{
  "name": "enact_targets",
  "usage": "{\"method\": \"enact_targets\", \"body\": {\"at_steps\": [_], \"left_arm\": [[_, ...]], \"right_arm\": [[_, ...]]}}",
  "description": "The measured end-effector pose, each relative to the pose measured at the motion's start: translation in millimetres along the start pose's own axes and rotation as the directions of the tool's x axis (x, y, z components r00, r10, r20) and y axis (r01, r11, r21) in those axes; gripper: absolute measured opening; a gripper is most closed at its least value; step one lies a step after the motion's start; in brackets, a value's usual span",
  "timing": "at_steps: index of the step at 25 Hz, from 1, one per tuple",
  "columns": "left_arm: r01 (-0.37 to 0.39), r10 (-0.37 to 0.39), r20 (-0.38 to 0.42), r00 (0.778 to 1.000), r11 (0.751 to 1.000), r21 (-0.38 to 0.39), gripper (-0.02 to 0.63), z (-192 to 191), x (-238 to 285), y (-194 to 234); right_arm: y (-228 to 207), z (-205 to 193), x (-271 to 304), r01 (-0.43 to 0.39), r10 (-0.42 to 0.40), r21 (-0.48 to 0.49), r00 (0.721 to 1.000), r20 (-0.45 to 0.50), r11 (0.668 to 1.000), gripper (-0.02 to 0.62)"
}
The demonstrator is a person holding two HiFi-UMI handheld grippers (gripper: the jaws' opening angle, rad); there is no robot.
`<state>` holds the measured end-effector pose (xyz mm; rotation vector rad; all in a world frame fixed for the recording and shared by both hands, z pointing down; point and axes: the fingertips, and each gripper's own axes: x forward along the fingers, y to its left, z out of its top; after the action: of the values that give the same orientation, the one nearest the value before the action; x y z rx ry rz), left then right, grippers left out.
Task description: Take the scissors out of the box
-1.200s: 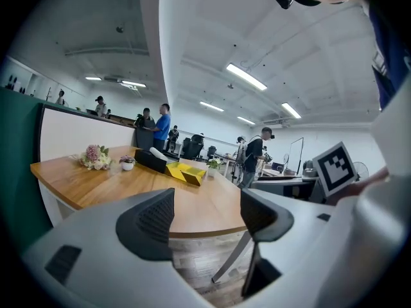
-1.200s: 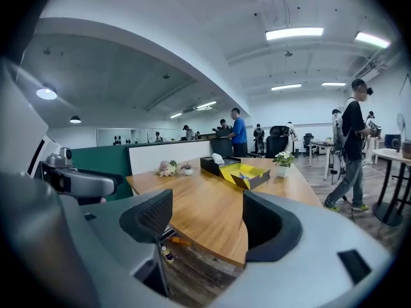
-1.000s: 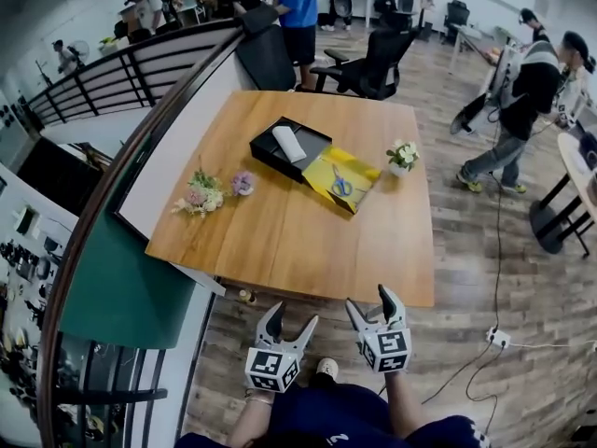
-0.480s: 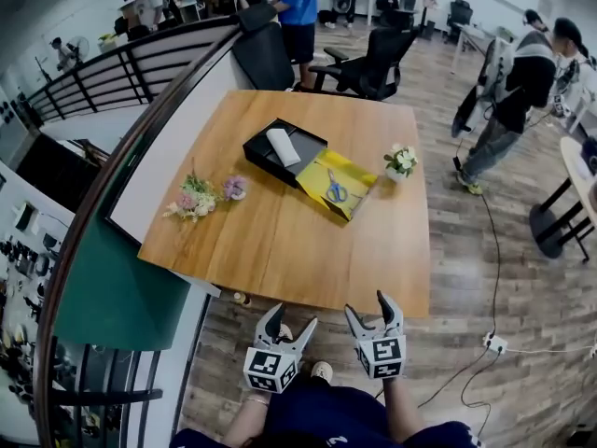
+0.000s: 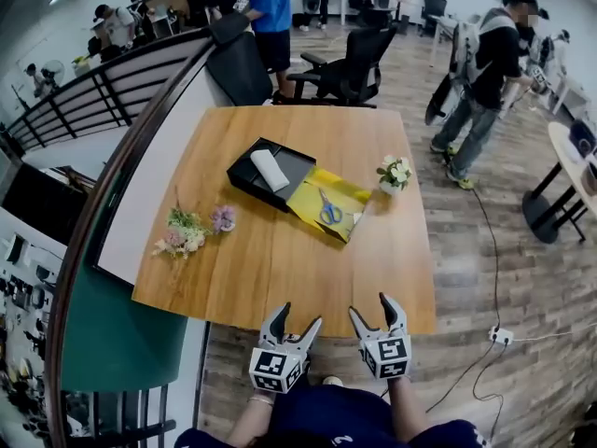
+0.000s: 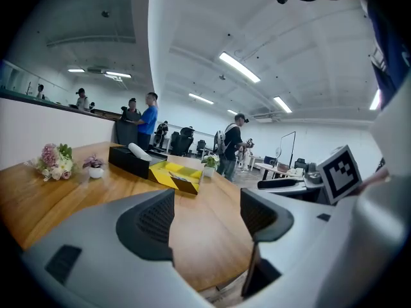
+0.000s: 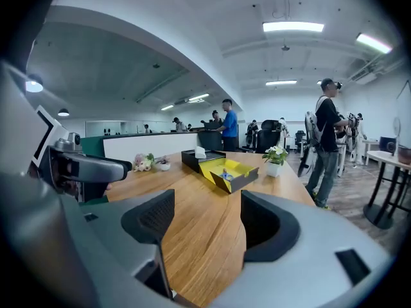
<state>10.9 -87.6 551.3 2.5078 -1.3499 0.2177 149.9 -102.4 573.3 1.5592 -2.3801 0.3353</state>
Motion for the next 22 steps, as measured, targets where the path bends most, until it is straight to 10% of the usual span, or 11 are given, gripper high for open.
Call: {"method": "enact_targets", "body": {"at_steps": [22], "left_arm": [[0.116,-0.115,-0.022,0.993,0.992,0.042,0.314,55,105,150]], "right_arm": [[-12,64,156,0.147,-0.147,0.056,0.989,-0.008,0.988,0.312]]}}
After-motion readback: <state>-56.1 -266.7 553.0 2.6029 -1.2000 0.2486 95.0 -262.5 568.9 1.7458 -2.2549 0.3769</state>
